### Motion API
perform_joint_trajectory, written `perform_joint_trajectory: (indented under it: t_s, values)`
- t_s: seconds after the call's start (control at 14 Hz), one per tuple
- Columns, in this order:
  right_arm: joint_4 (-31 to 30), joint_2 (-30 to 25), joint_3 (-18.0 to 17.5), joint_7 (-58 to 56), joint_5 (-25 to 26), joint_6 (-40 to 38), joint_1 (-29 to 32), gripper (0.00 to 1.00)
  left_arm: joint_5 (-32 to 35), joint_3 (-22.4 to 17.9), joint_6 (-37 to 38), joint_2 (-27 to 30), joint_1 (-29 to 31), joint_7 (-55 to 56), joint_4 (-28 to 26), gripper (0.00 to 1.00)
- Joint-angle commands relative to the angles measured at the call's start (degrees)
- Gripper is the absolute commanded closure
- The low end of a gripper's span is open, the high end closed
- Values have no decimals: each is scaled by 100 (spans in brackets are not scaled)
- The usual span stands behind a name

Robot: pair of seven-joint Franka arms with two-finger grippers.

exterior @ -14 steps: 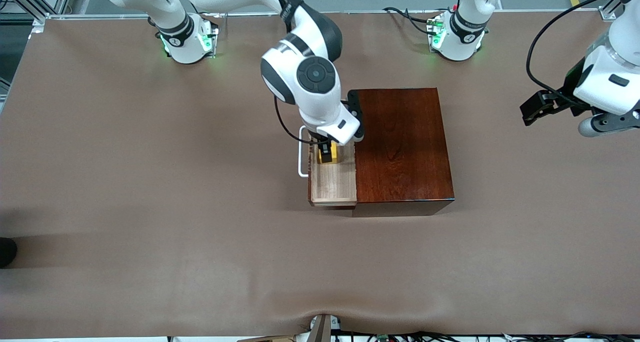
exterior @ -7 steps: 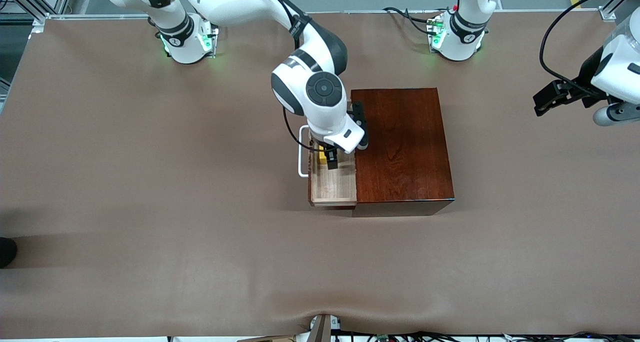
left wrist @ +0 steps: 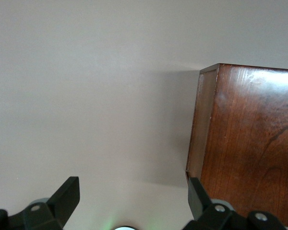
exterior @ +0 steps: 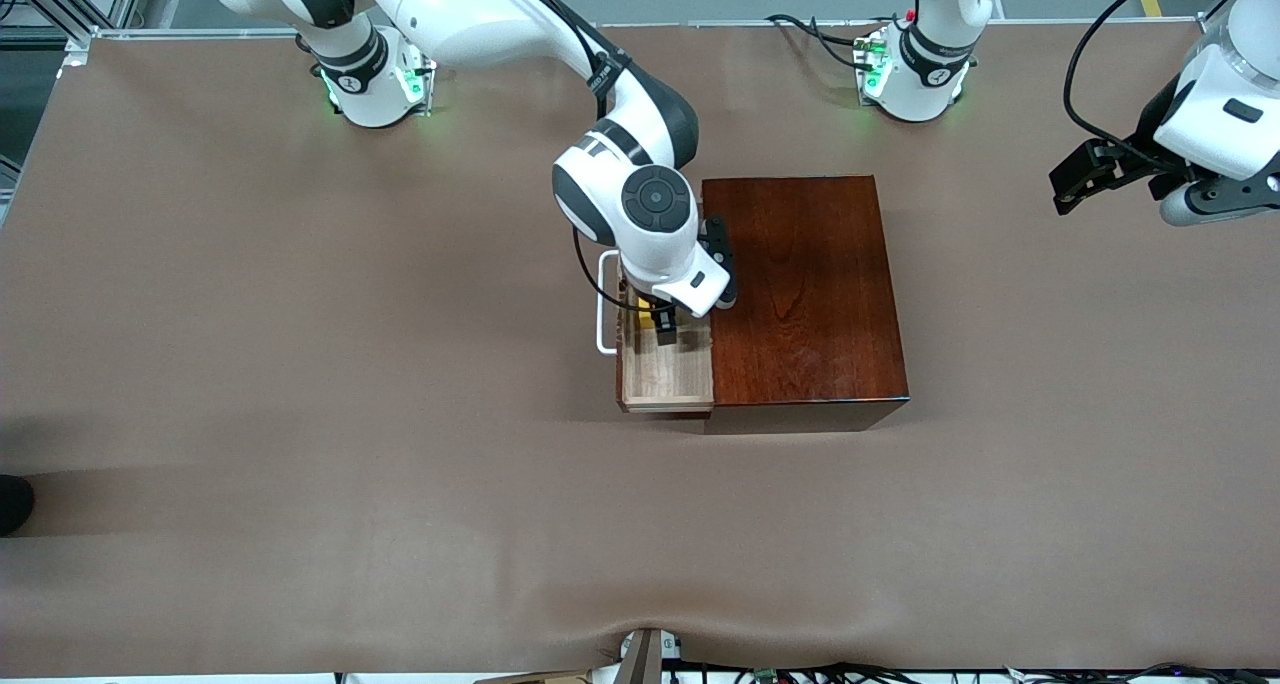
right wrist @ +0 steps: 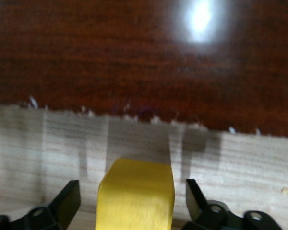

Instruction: Open drawer, take yellow block, close drawer

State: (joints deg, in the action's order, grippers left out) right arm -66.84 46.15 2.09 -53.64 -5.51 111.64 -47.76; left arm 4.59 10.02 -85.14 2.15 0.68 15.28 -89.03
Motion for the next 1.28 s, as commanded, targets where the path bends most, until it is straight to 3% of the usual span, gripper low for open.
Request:
perform_joint_trajectory:
  t_s: [0.0, 0.64, 1.0, 1.21]
  values:
    - [189, 96, 55, -225, -55, -1, -76, 100, -89, 52, -21, 128, 99, -139, 51, 0]
    - [197, -210, 72, -278, -29, -142, -58, 100, -555, 35, 322, 163, 125, -675, 193, 0]
    - [136, -991, 72, -208, -38, -685, -67, 100, -547, 44, 331, 172, 107, -649, 193, 0]
    - [-293, -1738, 107, -199, -29, -854, 55, 100, -547, 44, 331, 163, 90, -597, 167, 0]
